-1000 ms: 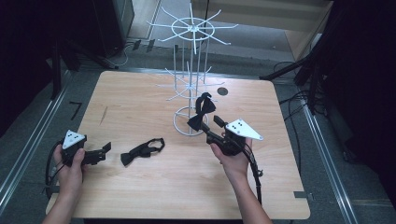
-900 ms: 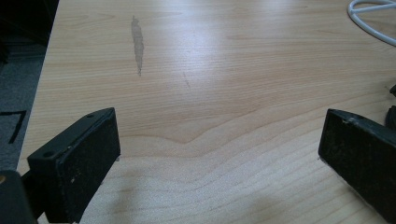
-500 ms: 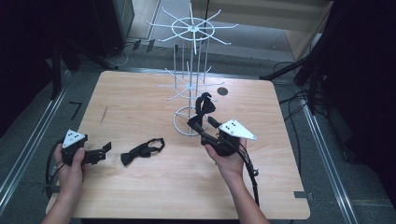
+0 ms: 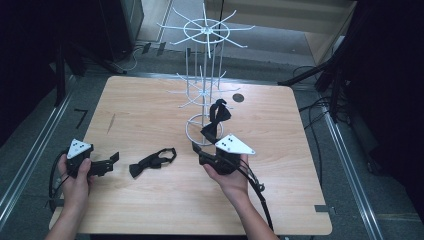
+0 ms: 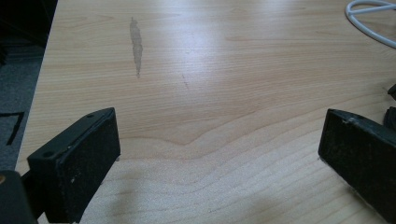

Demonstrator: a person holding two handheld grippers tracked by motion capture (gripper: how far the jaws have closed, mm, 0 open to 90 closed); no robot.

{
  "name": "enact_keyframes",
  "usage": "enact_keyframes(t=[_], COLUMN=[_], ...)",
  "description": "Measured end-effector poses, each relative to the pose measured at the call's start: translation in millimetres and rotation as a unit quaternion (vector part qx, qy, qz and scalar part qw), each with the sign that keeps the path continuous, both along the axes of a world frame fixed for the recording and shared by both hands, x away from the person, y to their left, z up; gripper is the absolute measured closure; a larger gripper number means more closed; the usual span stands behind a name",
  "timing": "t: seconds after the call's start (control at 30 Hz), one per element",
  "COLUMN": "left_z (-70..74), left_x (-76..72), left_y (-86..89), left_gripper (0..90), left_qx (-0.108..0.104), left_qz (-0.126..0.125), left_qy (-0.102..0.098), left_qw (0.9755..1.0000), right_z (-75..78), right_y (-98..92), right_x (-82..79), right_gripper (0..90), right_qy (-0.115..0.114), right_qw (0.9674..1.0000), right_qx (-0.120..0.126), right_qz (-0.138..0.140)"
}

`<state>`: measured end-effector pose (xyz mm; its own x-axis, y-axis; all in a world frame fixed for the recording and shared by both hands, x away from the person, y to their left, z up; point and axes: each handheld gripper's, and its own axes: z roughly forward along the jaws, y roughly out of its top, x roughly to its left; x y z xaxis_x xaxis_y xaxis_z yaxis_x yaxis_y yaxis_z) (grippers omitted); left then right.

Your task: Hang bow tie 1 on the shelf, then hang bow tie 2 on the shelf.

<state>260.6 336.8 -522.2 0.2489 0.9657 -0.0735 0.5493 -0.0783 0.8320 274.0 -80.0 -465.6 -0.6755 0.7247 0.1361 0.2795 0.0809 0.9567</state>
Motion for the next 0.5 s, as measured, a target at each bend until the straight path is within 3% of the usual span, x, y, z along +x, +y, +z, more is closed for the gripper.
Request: enact_keyframes(t=[0.5], left_z=[0.1], left_x=[0.0], left_y=[-0.5], left_gripper=[0.0], left_qx=[0.001], left_qz=[0.000], left_qy=[0.001], left_qw=[1.0000], right_z=[-16.1], right_y=[38.7], right_x=[-7.0], right_gripper=[45.8], right_qy=[0.012], right_qw=[0.9988], right_qx=[-0.033], right_qz=[0.033])
